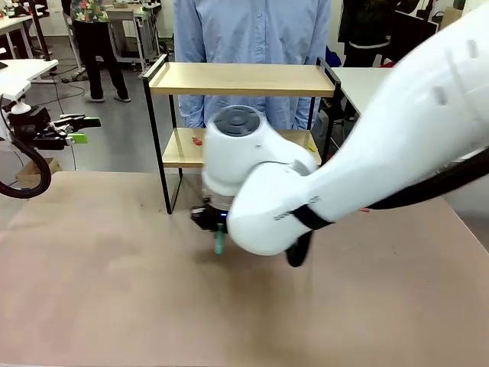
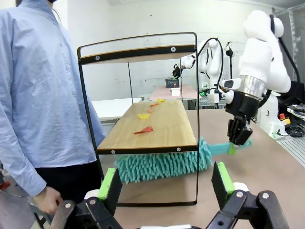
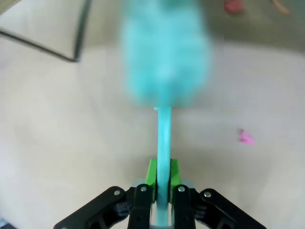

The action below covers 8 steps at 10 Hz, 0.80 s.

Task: Clean the shelf.
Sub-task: Clean the specific section of the Shelf indicated by the human with the Duster.

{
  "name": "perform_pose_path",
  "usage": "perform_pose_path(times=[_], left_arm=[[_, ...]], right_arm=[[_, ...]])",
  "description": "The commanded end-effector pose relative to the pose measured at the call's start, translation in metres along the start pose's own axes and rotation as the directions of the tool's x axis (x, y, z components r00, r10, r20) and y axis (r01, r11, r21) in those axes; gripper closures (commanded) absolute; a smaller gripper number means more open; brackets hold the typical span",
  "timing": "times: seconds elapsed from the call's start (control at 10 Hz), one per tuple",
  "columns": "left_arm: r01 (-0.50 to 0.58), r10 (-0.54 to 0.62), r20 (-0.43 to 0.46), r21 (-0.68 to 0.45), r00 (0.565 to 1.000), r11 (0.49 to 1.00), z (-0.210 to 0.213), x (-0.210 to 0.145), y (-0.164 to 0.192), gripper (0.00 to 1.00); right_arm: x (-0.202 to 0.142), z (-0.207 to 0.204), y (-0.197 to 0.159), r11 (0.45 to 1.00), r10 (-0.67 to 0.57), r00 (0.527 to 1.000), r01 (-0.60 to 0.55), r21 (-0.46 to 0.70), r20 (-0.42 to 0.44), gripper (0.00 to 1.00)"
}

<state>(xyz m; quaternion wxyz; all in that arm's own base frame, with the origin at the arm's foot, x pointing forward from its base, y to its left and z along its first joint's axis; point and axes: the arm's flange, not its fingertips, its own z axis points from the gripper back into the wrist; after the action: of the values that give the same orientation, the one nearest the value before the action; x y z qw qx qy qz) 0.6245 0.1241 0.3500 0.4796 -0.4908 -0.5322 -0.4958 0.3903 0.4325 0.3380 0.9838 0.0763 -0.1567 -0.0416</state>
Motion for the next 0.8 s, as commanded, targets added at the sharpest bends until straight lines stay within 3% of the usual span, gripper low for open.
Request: perform_pose_path(times=[0.0, 0.4, 0.6, 0.7], left_arm=[[0.015, -0.015, -0.009, -0.008, 1.0, 1.0, 0.0, 0.003, -0.002, 0.0], [0.015, -0.015, -0.009, -0.008, 1.0, 1.0, 0.0, 0.003, -0.002, 0.0], [0.015, -0.015, -0.009, -0.008, 1.0, 1.0, 0.0, 0.003, -0.002, 0.0], [0.015, -0.015, -0.009, -0.008, 1.0, 1.0, 0.0, 0.003, -0.002, 0.0]], right_arm=[[-0.006, 0.023, -0.053, 0.999, -0.036, 0.999, 0.037, 0.012, -0.012, 0.87], [-0.001, 0.045, -0.15, 0.995, -0.071, 0.997, 0.069, -0.068, -0.033, 0.87], [0.003, 0.063, -0.182, 0.996, -0.019, 0.999, 0.016, -0.092, -0.029, 0.87], [0.001, 0.072, -0.178, 0.996, 0.072, 0.997, -0.071, -0.057, 0.029, 0.87]])
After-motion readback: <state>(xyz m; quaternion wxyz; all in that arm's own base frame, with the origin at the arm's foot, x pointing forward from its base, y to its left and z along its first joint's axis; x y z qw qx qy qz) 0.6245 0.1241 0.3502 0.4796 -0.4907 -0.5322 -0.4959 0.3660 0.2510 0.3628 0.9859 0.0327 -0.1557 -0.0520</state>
